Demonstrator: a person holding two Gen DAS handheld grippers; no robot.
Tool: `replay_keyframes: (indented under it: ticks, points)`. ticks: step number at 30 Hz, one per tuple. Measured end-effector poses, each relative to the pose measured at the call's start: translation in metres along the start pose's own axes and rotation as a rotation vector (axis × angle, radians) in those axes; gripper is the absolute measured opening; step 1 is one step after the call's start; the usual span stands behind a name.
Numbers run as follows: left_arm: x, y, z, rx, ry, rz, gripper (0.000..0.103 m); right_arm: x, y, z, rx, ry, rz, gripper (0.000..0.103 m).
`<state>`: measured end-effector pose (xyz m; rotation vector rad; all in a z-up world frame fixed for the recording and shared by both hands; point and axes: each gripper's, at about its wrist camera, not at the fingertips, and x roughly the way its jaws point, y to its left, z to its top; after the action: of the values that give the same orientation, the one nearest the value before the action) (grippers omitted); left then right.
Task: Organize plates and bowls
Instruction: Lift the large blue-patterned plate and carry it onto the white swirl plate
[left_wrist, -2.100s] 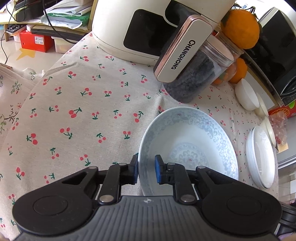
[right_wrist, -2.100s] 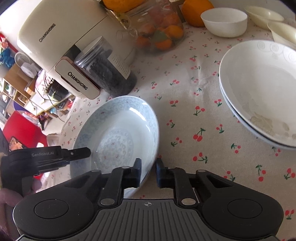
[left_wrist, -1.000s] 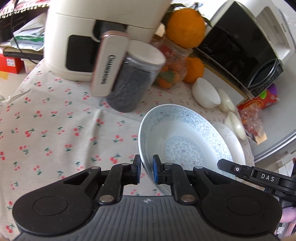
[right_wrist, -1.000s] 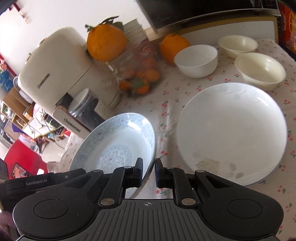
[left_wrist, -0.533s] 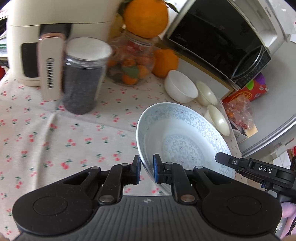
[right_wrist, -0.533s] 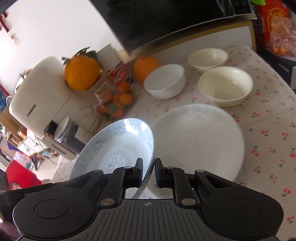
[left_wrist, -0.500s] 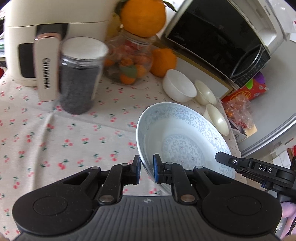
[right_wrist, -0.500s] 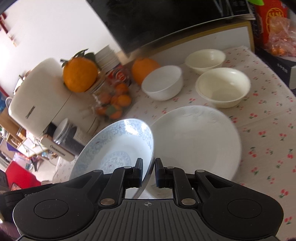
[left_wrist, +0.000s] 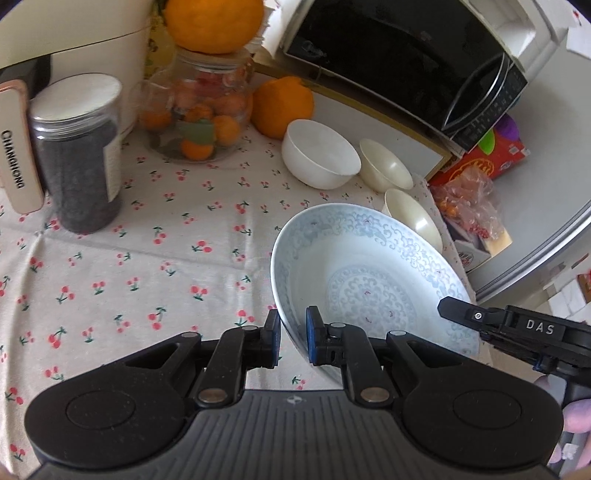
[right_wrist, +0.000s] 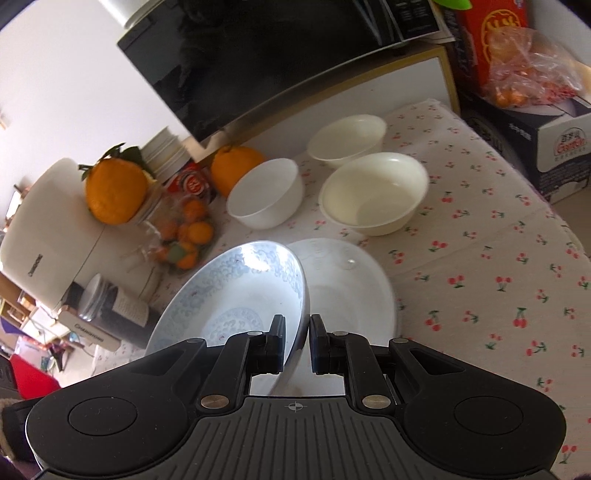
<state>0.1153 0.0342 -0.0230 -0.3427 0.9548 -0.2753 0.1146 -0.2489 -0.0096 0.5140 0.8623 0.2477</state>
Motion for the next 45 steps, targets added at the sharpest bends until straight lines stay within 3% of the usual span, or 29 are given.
replay_keyframes:
  ticks: [27, 45]
  points:
    - [0.03, -0.043, -0.009, 0.142, -0.004, 0.145, 0.014, 0.01, -0.022, -0.004, 0.001, 0.046, -0.147, 0.014]
    - [0.035, -0.051, -0.013, 0.18, -0.006, 0.208, 0.016, 0.012, 0.003, -0.015, -0.203, 0.05, -0.277, 0.016]
